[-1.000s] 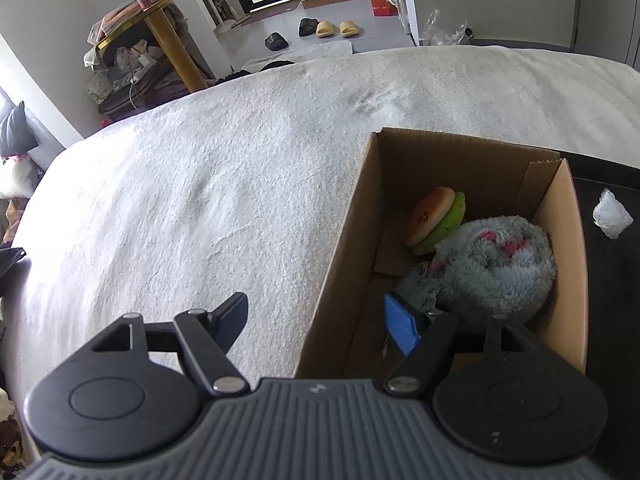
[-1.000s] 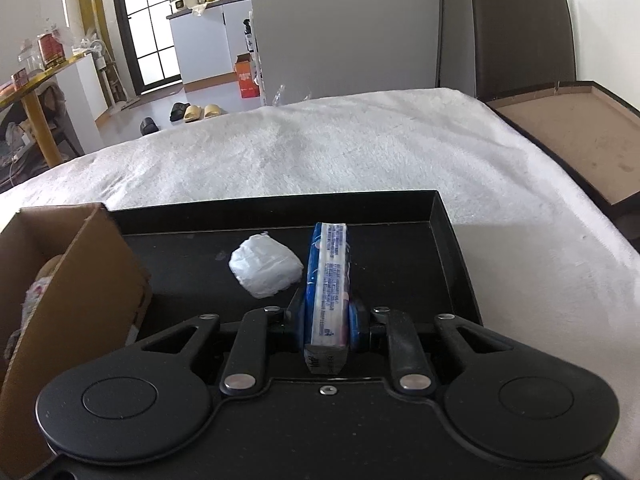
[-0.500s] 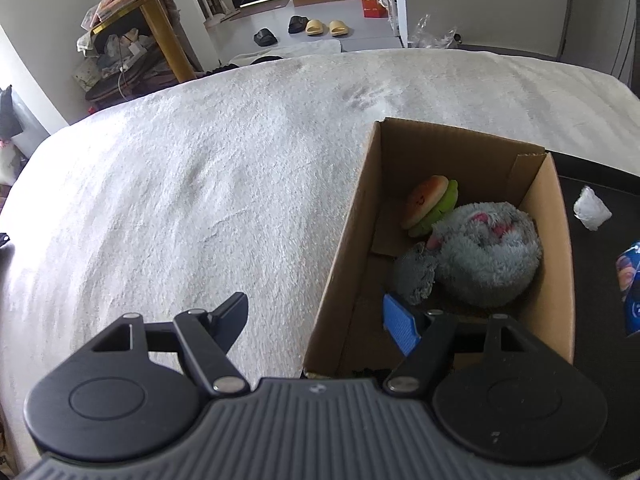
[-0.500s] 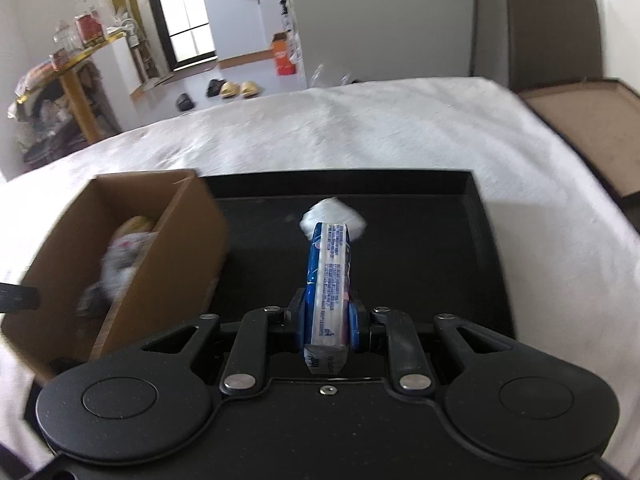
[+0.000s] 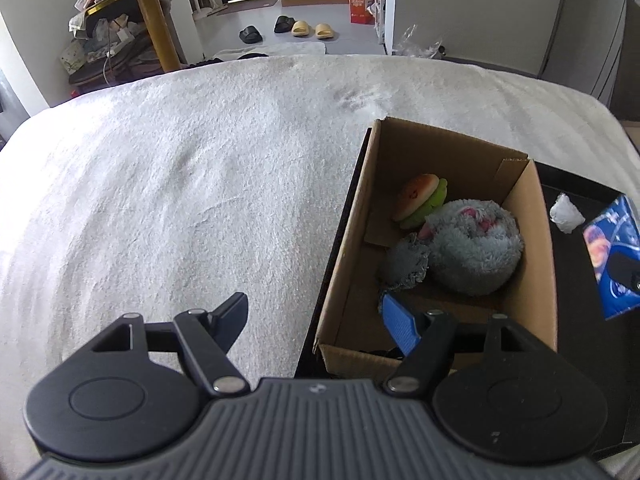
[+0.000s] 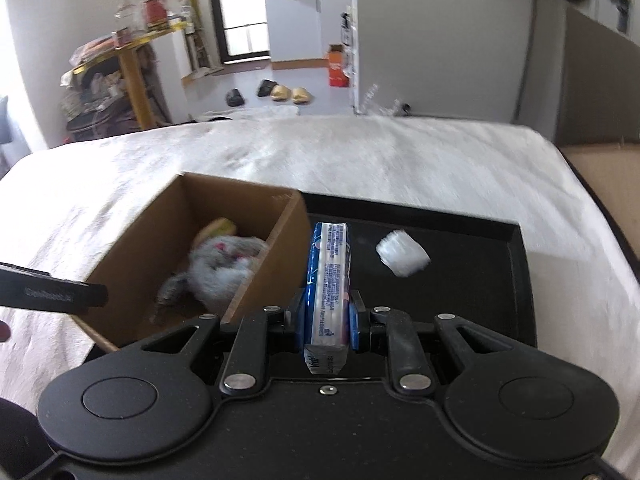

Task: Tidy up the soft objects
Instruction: 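Carry the blue package with the right tool into the box and release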

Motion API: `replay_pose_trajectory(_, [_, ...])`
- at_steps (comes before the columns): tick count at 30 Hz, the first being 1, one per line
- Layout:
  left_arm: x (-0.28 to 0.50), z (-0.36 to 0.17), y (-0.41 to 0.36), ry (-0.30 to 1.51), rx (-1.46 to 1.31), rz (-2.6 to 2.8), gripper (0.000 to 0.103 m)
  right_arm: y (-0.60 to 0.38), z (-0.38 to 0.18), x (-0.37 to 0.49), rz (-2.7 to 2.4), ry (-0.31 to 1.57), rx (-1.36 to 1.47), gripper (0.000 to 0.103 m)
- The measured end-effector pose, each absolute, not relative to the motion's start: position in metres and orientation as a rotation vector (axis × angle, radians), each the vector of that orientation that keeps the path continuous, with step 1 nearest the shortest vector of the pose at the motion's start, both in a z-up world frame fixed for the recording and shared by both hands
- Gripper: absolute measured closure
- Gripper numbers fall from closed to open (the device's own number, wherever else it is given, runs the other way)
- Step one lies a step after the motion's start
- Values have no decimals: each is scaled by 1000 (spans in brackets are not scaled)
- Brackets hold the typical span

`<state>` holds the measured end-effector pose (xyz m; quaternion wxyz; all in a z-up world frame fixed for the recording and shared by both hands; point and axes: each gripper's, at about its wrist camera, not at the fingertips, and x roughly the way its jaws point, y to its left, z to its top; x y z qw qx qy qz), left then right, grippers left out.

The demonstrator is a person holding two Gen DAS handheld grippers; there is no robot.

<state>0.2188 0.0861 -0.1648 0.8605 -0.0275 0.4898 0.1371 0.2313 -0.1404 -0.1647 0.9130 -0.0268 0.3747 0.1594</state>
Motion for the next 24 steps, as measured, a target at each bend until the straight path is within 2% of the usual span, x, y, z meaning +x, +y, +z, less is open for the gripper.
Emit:
replay_pose_trajectory(12, [211,-170,106,998,-157,210,34,-87,-144,228,450,744,-153,83])
replay_pose_trajectory(15, [211,-173,112,996,-193,194,40,-76,-145,227,466,751,-168,83])
replay_pose_trajectory(18, [211,-177,115,1004,-232,171,50,-65,-149,226,486,767,-185,83])
replay_pose_trajectory(21, [213,-183,116,1015,-263,139,68,-53,-154,225,500,785,-212,83])
replay_pose_trajectory(22, [214,-185,115,1019,-272,129,77,-50,-157,225,502,790,-221,83])
replay_pose_trajectory(24, [212,-185,116,997,-271,140,90,-46,-161,225,504,801,-233,83])
